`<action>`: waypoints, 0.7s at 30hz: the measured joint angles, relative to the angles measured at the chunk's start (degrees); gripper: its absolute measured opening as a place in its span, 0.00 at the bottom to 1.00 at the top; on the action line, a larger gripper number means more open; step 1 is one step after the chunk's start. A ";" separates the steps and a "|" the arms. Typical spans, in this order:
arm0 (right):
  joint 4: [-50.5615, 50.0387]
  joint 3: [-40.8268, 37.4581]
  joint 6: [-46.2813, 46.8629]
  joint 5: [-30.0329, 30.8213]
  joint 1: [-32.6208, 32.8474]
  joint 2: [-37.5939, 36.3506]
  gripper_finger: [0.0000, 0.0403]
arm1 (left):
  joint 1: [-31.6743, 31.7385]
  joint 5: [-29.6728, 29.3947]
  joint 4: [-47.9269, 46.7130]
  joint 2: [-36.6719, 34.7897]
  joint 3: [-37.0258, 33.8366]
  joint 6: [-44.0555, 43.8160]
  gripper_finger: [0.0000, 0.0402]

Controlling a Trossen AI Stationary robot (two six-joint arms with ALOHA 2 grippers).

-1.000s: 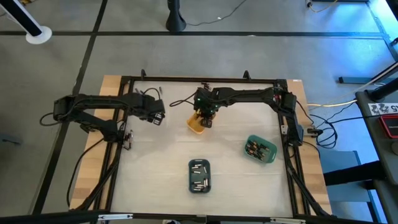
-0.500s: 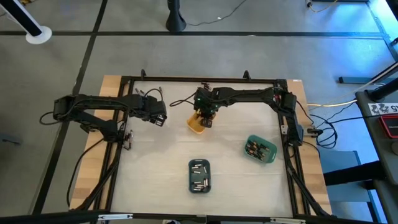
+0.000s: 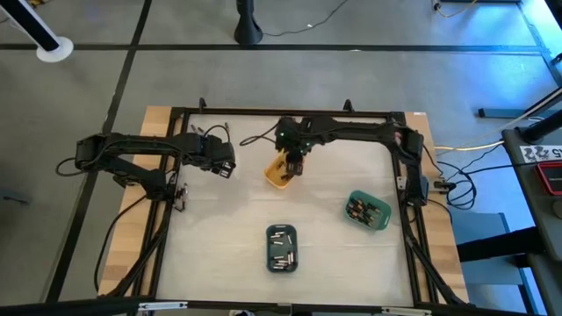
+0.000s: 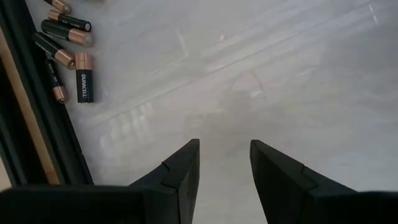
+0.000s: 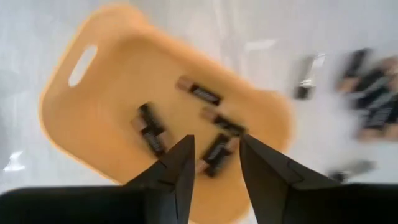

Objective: Sort batteries
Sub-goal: Put the silver battery into the blue bin

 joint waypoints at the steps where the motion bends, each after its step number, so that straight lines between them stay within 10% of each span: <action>1: 0.11 0.19 -0.59 0.20 -0.58 -0.81 0.31 | 0.00 0.00 -0.02 0.00 0.01 0.02 0.33; 21: 12.45 -9.38 25.47 3.05 -17.47 -2.05 0.29 | -3.26 -3.95 2.74 -0.02 -0.47 -1.46 0.33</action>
